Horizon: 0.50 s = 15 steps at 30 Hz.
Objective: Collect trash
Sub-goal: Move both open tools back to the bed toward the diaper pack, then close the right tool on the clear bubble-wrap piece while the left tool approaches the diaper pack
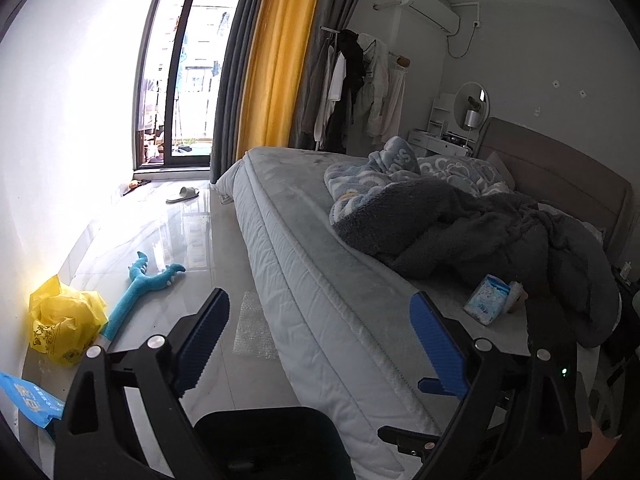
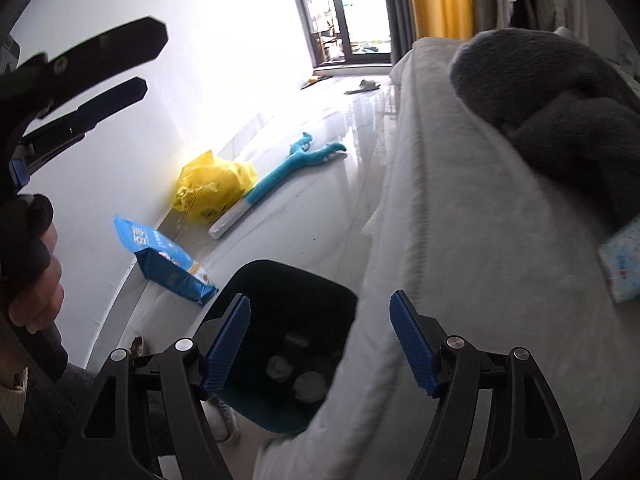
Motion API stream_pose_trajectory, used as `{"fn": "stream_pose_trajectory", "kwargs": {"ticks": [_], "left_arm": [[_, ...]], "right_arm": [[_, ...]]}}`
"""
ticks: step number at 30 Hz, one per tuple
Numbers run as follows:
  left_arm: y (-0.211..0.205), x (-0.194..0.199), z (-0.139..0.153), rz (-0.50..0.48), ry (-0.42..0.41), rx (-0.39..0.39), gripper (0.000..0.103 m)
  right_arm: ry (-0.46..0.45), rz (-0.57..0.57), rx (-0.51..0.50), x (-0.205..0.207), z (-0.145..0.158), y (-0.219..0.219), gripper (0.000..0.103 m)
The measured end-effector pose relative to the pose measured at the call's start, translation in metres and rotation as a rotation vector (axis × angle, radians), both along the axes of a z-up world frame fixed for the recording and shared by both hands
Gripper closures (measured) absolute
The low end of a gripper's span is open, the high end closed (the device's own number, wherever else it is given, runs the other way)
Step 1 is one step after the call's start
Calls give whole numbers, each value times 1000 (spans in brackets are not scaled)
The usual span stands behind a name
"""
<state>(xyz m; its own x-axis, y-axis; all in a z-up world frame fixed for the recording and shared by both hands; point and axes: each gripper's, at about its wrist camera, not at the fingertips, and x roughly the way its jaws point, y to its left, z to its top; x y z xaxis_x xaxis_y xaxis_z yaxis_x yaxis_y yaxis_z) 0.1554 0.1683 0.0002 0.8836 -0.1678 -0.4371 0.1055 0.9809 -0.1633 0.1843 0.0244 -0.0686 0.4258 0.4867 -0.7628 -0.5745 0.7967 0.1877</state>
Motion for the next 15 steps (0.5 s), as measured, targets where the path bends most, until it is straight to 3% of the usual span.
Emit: {"fn": "stream_pose_trajectory", "kwargs": {"ticks": [15], "left_arm": [[-55, 23, -13, -64, 67, -36, 10]], "right_arm": [[-92, -214, -5, 20, 22, -114, 29]]}}
